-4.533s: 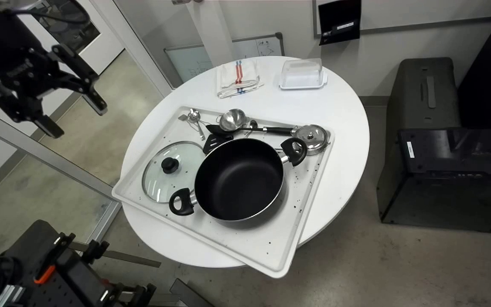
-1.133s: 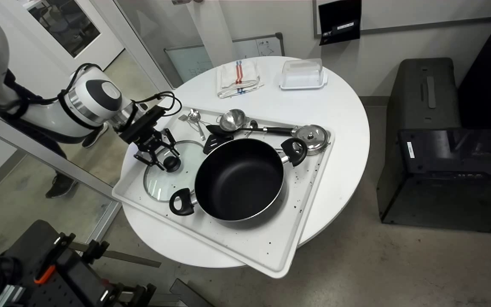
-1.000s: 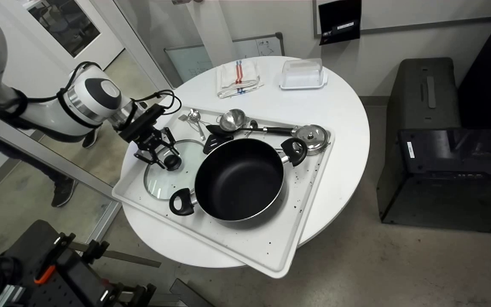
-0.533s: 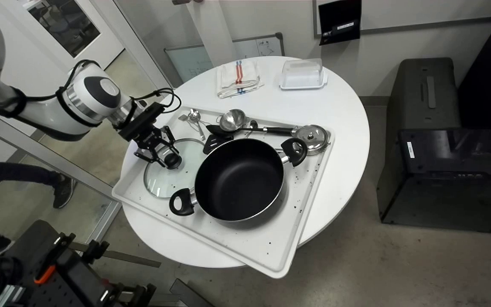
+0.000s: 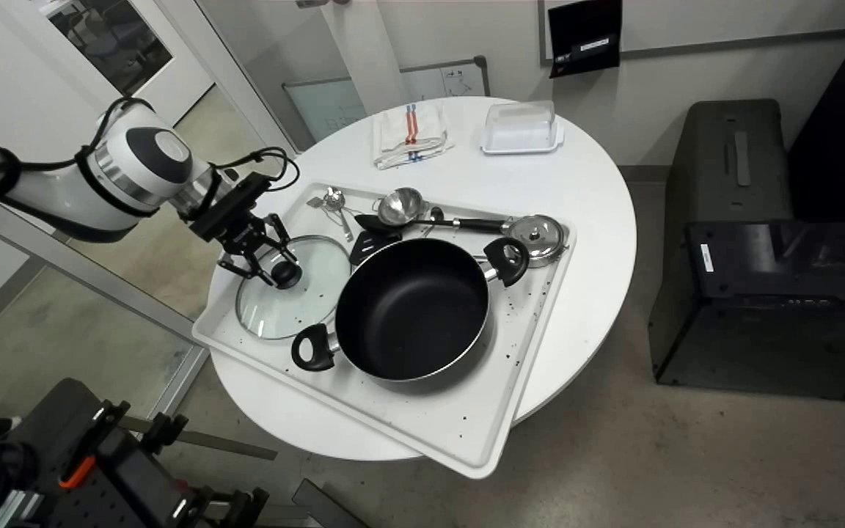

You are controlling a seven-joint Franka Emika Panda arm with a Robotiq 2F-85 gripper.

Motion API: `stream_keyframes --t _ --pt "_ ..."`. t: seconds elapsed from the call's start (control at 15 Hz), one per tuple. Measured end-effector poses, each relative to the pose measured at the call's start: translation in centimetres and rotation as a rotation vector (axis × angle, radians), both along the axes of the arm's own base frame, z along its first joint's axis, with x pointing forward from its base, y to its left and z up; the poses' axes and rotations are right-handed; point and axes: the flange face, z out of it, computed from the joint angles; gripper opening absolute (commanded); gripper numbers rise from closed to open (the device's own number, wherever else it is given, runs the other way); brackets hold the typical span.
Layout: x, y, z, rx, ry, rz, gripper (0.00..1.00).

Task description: Put the clear lid on the black pot

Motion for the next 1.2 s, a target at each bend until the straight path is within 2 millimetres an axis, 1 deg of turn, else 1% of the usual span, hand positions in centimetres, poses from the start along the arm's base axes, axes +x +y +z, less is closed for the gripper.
stream_keyframes --t 0.4,0.73,0.87,1.0,1.2 --pt "-1.2 1.0 4.7 0.025 -0.039 0.03 0.26" --pt "-1.1 0.5 8.5 0.027 -0.084 0.021 0.26" --pt "-0.7 -0.2 9.7 0.027 -0.105 0.002 0.26" --pt "-0.2 -1.3 10.8 0.025 -0.125 -0.027 0.26" --pt "1.0 -3.9 11.8 0.018 -0.15 -0.087 0.26"
